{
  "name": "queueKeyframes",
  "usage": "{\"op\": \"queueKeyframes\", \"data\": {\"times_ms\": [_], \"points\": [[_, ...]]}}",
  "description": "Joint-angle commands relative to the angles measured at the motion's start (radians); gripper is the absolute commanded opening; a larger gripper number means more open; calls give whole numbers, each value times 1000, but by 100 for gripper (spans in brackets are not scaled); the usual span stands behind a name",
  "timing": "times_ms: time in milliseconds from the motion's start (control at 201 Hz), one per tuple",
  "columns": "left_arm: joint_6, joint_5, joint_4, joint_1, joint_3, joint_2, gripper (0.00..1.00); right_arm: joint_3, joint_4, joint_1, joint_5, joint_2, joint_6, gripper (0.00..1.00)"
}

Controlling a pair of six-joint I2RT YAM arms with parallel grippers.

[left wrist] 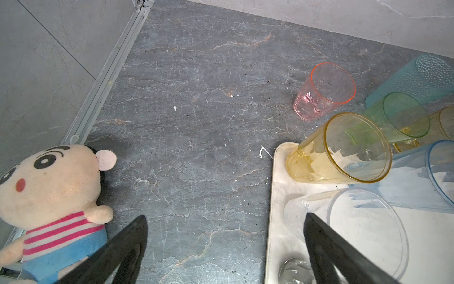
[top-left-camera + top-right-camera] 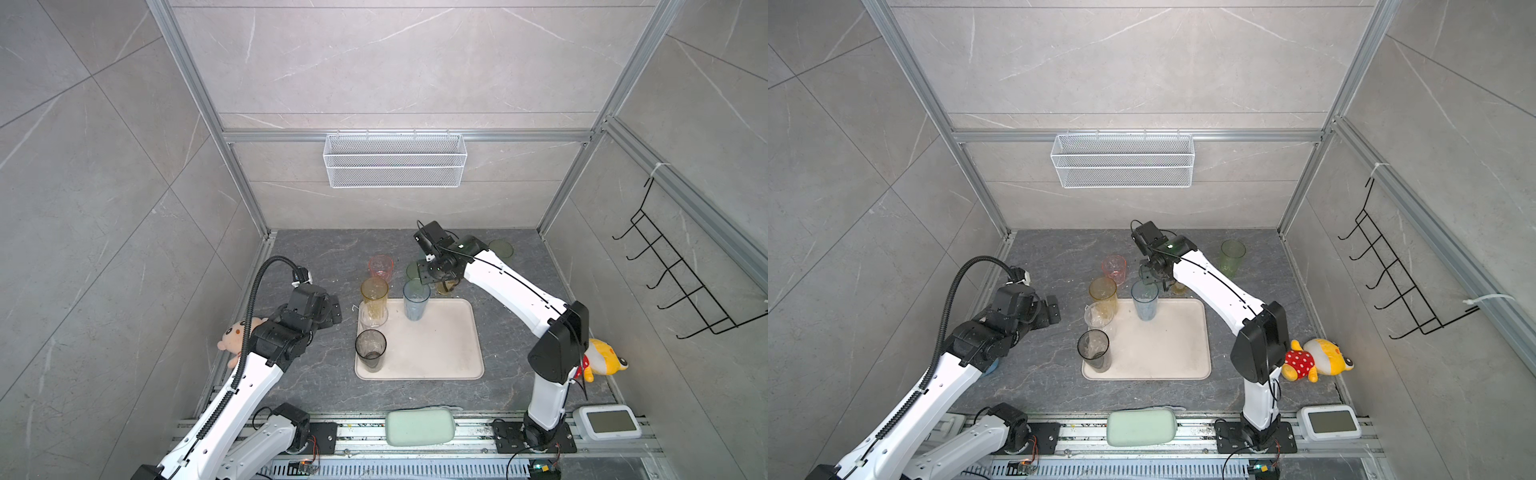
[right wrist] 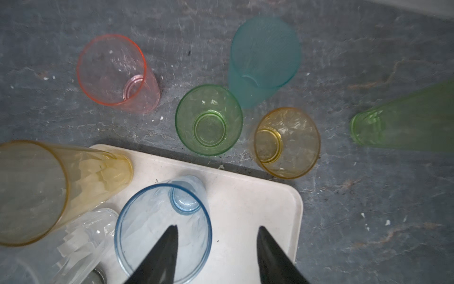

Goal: Place the glasses into the tray
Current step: Place the glass on the tray.

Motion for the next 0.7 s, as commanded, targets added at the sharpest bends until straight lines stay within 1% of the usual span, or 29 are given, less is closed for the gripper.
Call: {"op": "queueKeyframes", "data": {"times_ms": [0,115,194,403,528,692], "points": [[9,-7,19,3,-7,-15,99,38,24,-4,65,-50,-41,59],[9,-7,17,3,-7,-17,99,86,23,-18,98,-32,-60,63],[9,-7,16,3,-7,-18,99,84,72,-39,100,-28,-66,64],[0,-15,10,3,-8,-35,99,77,175,-134,6,14,-54,66],[-1,-19,10,3,-11,-43,99,126,170,-186,-50,76,-31,66],[-1,-23,2,3,-3,-42,99,207,144,-226,-97,168,-2,67]]}}
